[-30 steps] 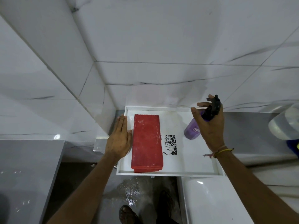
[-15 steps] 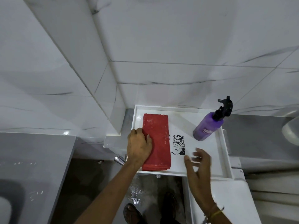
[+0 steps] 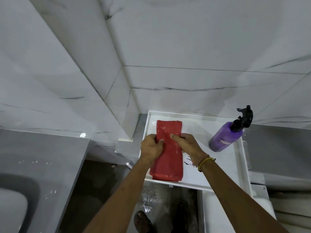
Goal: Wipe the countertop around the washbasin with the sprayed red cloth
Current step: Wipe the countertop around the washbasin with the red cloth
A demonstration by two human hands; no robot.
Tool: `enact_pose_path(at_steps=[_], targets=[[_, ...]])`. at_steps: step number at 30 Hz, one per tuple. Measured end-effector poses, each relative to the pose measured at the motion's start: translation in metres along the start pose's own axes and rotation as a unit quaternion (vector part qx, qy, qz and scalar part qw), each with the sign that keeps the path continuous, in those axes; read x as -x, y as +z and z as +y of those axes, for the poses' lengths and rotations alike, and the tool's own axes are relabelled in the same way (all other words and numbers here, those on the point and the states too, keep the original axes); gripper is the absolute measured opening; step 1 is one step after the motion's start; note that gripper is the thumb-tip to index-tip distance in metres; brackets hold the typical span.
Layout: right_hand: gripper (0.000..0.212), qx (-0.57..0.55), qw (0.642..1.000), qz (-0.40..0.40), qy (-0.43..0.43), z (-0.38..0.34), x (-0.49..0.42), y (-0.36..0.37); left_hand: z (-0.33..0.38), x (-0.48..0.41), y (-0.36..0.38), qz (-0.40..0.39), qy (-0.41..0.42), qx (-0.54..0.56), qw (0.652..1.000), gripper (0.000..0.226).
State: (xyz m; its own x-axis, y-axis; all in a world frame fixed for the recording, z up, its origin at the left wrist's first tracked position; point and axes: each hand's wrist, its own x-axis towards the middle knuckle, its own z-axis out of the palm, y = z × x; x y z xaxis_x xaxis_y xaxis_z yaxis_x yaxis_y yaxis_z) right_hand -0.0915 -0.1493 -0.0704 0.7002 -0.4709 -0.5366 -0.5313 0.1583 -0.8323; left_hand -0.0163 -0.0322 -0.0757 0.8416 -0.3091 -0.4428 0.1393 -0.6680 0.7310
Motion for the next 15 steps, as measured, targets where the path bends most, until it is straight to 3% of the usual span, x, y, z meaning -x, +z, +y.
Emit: enact_pose_path(at_steps=[4,7,10,15], targets=[[0.028,-0.133,0.987,-0.09,-0.019,-0.003,0.004,-0.005,-0.001,0.012,-0.01,-0.083,0.015,0.134,0.987,0.025],[0.024,-0.219,0.967,-0.13,-0.006,-0.007,0.013,-0.002,0.002,0.028,-0.02,-0.122,0.043,0.166,0.978,0.024],[0.02,-0.279,0.947,-0.158,0.007,-0.014,0.025,0.006,0.002,0.044,-0.041,-0.096,0.076,0.192,0.974,0.018],[0.041,-0.361,0.904,-0.219,0.072,-0.027,0.059,0.031,-0.024,0.077,-0.094,-0.035,0.113,0.201,0.972,0.032]])
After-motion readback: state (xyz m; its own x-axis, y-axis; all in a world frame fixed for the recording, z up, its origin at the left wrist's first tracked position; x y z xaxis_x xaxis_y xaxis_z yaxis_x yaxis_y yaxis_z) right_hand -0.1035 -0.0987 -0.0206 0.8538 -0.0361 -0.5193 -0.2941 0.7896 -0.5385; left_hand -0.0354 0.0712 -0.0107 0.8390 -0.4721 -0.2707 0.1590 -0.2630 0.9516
